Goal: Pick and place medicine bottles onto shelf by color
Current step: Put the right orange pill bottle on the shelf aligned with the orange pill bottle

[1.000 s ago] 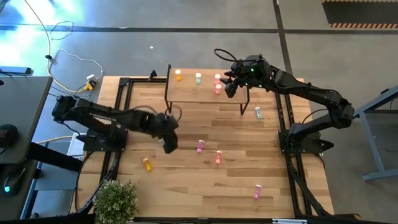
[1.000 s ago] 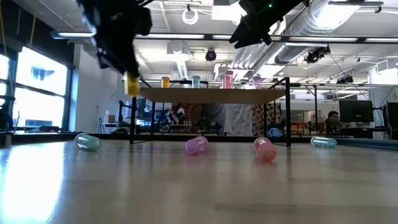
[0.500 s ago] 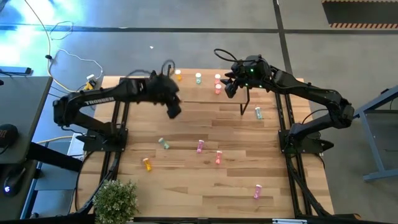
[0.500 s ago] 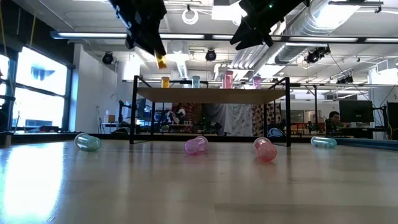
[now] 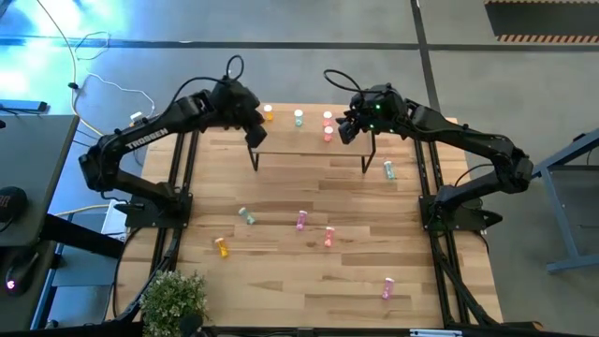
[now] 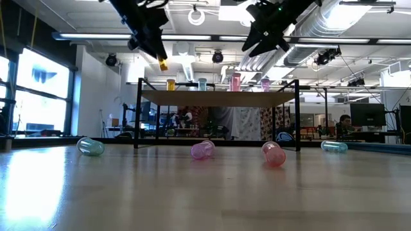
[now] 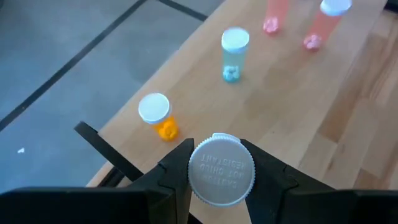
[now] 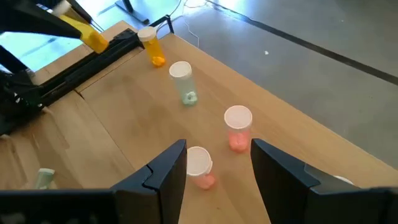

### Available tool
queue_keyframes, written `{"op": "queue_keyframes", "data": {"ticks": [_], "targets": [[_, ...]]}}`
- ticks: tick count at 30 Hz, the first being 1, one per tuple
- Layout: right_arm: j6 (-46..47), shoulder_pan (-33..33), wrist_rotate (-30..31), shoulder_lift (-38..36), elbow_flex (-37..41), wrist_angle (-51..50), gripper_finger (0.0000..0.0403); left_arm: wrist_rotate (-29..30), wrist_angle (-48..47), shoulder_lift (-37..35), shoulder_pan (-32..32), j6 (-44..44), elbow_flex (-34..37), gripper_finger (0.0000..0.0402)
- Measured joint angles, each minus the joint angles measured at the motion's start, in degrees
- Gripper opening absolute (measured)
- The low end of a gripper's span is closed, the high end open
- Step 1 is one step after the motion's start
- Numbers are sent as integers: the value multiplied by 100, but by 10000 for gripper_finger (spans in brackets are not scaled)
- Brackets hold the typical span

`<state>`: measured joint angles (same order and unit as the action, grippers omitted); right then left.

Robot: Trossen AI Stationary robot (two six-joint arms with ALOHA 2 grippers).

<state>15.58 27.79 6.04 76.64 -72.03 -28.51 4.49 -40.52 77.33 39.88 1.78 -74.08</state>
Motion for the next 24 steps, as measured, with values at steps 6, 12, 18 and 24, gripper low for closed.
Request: {"op": "queue_keyframes", "data": {"ticks": [6,12,18,24], "targets": [[108,0,2,0,0,-1,170,-151,-362,444,-4,328,-319,104],[146,-1,178,0,0,-2,170,-216,-878,824,40,444,-937,104],[154,0,273,0,0,-152,170,-452,-998,1061,21,444,-997,104],[154,-2,272,-2,0,-296,170,-463,-1080,1223,1,439,-997,104]]}}
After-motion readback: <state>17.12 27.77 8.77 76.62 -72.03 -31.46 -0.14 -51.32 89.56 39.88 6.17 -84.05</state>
